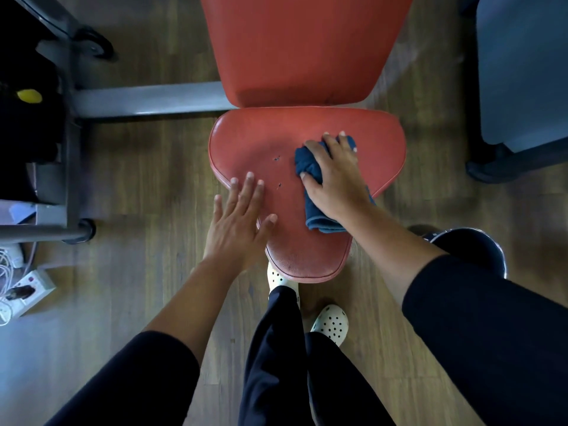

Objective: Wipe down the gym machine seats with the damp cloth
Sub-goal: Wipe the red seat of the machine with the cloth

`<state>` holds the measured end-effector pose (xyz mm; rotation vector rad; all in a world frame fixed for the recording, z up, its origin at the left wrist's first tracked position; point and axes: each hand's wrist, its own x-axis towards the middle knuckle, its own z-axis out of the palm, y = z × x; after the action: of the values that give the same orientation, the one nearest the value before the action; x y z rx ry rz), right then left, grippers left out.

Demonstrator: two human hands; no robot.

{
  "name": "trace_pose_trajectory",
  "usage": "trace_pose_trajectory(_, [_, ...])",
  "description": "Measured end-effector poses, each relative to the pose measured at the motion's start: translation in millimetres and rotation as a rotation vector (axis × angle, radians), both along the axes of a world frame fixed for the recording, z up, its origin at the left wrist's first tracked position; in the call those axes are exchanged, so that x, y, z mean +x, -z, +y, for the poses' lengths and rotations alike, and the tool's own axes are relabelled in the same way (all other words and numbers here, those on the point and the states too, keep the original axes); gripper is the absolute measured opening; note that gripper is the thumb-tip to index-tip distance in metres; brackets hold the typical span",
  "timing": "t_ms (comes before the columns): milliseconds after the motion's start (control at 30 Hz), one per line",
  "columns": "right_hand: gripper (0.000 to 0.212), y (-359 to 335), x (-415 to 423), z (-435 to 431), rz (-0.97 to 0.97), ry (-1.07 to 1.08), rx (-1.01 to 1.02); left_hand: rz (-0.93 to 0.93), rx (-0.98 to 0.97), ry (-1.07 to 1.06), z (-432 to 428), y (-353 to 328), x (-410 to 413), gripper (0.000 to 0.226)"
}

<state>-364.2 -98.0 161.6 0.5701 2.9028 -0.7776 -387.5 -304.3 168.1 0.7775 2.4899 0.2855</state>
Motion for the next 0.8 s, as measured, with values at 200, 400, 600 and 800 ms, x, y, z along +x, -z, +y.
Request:
trace_pose_trajectory(200, [0.064, -14.2, -18.7, -6.8, -0.026, -0.119, -0.349, 0.070, 0.002, 0.013, -2.6, 1.5, -19.5, 0.065])
trace_pose_trajectory(400, [0.054, -11.6, 5.3, 48.3, 0.037, 0.096, -0.203, 0.093, 0.236, -0.390, 51.0, -24.0, -17.4, 0.061])
trace_pose_trajectory(600, [0.057, 10.5, 27.1, 76.1, -0.152, -0.037, 0.087, 0.143, 0.234, -0.281, 132.6, -22.4, 2.7, 0.056])
trace_pose_trajectory(800, [0.065, 18.6, 27.5, 73.8, -0.133, -0.029, 0.144, 0.286, 0.050, -0.208, 141.6, 3.7, 9.5, 0.054])
